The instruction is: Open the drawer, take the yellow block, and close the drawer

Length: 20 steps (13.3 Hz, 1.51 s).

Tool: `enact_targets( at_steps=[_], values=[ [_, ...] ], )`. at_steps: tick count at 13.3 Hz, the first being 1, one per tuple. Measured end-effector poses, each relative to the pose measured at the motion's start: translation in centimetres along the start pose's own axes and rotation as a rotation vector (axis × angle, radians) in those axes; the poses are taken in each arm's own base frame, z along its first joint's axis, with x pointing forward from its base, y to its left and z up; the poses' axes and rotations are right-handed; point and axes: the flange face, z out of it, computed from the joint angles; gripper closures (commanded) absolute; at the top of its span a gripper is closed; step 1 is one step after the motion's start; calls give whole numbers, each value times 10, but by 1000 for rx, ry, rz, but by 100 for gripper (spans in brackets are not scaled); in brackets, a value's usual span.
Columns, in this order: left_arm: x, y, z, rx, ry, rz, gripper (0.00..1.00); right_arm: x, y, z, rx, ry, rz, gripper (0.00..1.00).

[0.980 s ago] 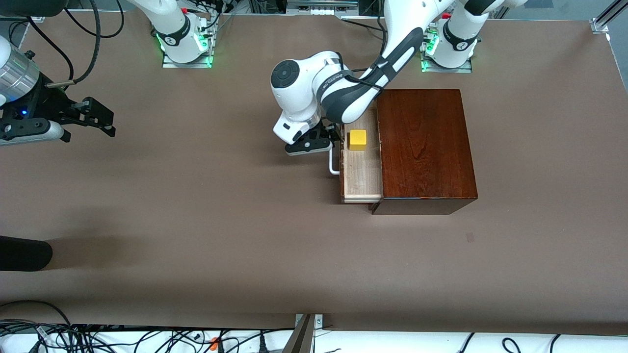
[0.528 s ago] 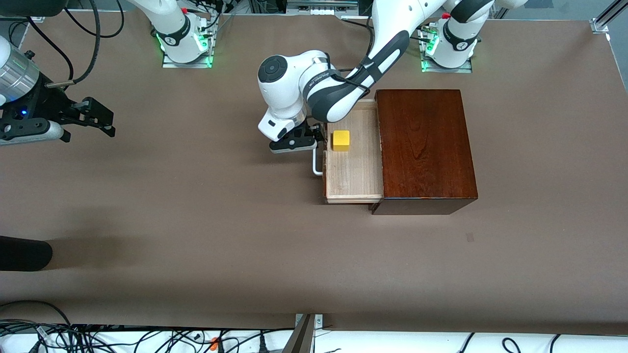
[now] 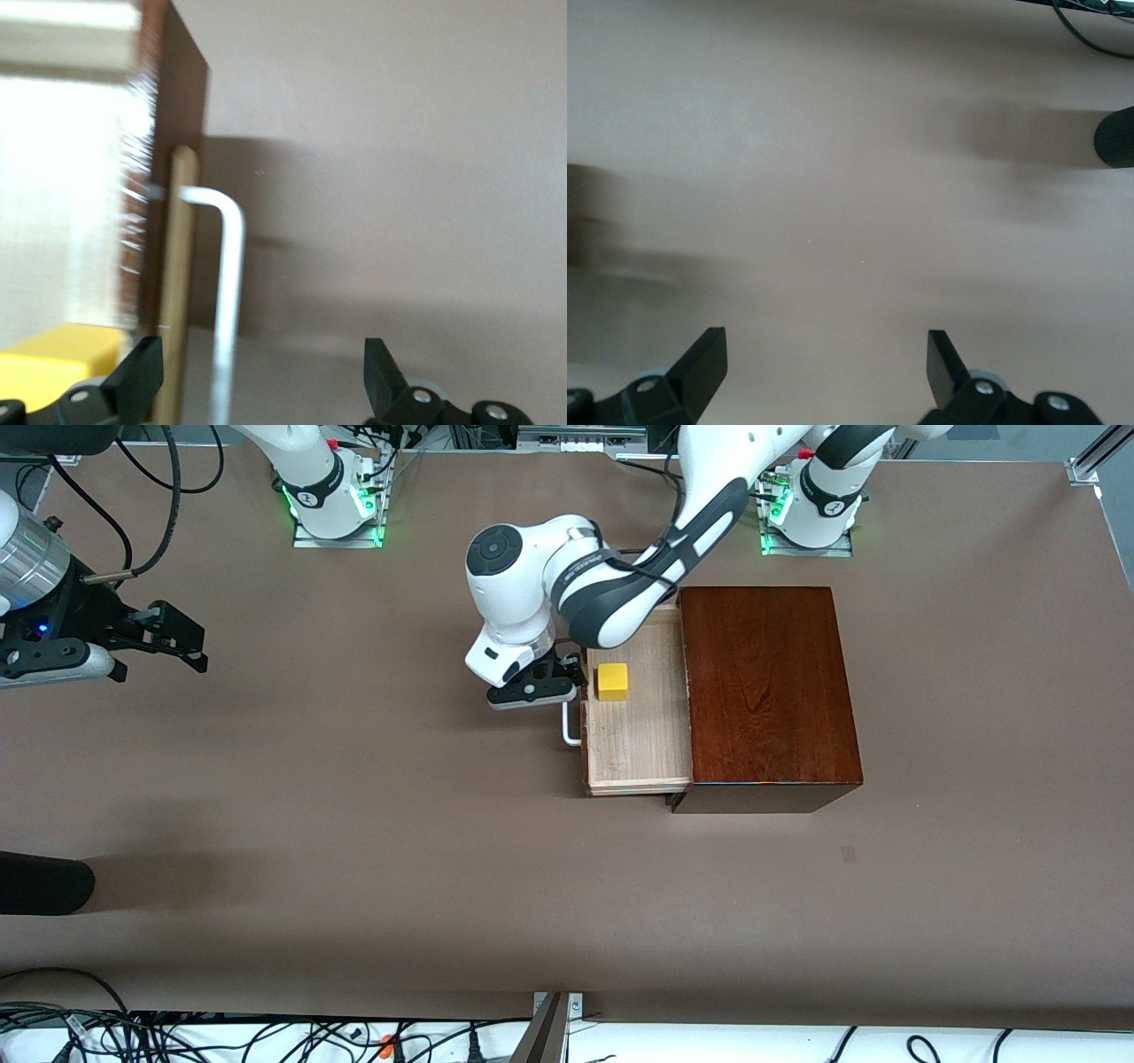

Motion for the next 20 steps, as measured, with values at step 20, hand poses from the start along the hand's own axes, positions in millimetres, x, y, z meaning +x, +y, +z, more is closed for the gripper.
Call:
enact_targets(
  at_steps=[20],
  values=[
    [218,-493,-171,-119,-193,21,0,27,-11,60,-12,-57,-54,0]
  ],
)
